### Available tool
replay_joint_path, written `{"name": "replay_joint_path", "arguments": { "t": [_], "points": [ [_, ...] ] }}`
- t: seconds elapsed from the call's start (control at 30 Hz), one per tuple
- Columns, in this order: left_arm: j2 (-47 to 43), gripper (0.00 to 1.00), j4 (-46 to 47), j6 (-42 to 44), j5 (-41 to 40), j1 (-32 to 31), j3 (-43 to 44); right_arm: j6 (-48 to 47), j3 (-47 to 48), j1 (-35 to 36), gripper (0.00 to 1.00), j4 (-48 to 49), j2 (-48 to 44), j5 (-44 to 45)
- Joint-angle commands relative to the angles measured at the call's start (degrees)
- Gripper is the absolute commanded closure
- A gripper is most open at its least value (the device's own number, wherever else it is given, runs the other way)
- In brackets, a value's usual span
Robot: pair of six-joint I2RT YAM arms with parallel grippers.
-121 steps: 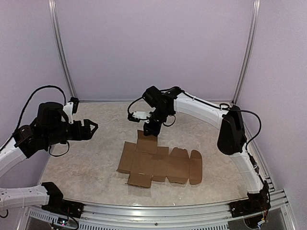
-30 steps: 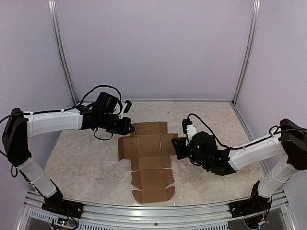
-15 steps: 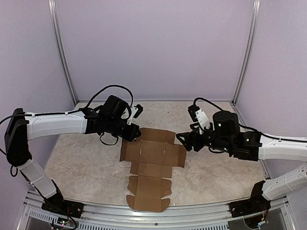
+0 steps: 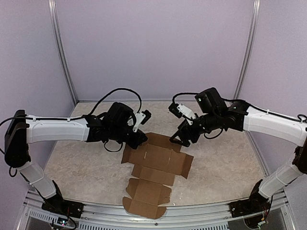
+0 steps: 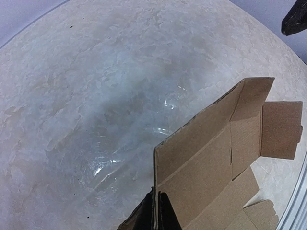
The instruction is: Fold the paper box
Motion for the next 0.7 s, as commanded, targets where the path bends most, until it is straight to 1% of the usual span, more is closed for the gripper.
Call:
{"name": "replay_joint_path", "arguments": {
  "t": [0.0, 0.1, 0.27, 0.43, 0.57, 0.67],
  "points": [
    [-2.44, 1.00, 3.81, 1.18, -1.09, -1.37, -3.02, -3.21, 3.16, -1.13, 0.22, -4.61, 4.55, -8.65],
    [-2.94, 1.00, 4.30, 1.11, -1.47, -2.05, -3.89, -4.44, 4.90, -1.66, 0.23, -5.09, 7.72, -10.45],
    [-3.68, 1.00, 5.12, 1.64, -2.80, -3.42, -5.09, -5.47, 8.37, -2.86, 0.29, -6.63, 13.01, -12.03],
    [-3.83, 1.00, 5.84, 1.65, -2.83, -3.87, -5.69, -6.26, 10.27, -3.06, 0.33, -7.11, 16.07, -13.24],
    [-4.15, 1.00, 6.26, 1.83, -2.98, -3.98, -6.11, -7.25, 12.26, -3.15, 0.42, -8.99, 18.40, -13.17],
    [-4.42, 1.00, 6.45, 2.00, -3.02, -3.96, -6.43, -7.66, 13.05, -3.15, 0.52, -9.91, 19.51, -12.98]
  ]
}}
